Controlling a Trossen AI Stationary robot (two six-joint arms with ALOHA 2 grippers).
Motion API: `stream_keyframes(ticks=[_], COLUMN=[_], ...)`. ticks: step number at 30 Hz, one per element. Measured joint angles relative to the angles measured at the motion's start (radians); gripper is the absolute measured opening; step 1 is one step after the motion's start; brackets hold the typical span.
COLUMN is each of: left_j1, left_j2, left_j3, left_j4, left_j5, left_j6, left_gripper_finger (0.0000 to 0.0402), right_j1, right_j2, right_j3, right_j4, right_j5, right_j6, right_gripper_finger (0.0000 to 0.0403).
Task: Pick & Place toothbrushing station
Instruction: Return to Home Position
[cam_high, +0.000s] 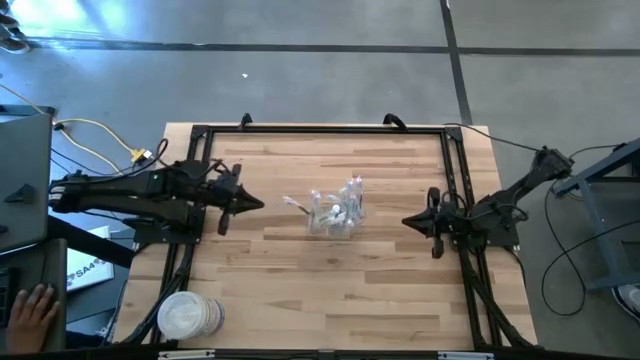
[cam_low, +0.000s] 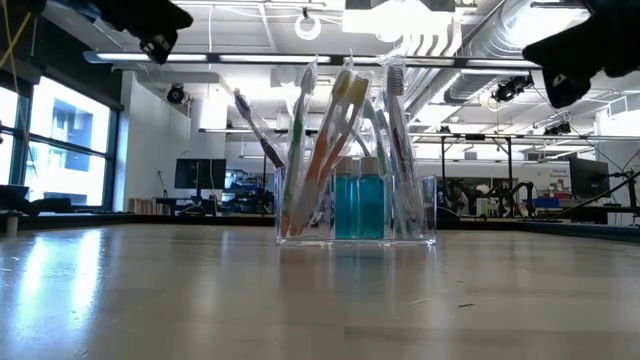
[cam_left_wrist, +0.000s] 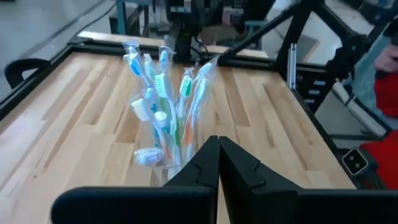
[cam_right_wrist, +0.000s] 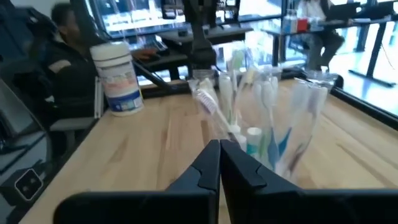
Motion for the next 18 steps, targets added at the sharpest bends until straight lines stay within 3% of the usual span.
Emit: stream_keyframes(ticks=[8,18], left_j1=[0.0,0.0], left_j2=[-0.164,-0.335], left_j3=[-0.229,-0.427], left_j4=[0.147,0.25], left_j5=[0.001,0.035], left_j6=[-0.012,-0.01], left_gripper_finger=[0.0002,0.0002], right_j1=[0.0,0.0], right_j2=[-0.037,-0.046], right_j3=[-0.172,-0.175], right_j4=[0.31,0.299], right_j5=[-0.001,-0.054], right_j6=[-0.119,-0.141], right_gripper_finger=[0.0002,0.0002])
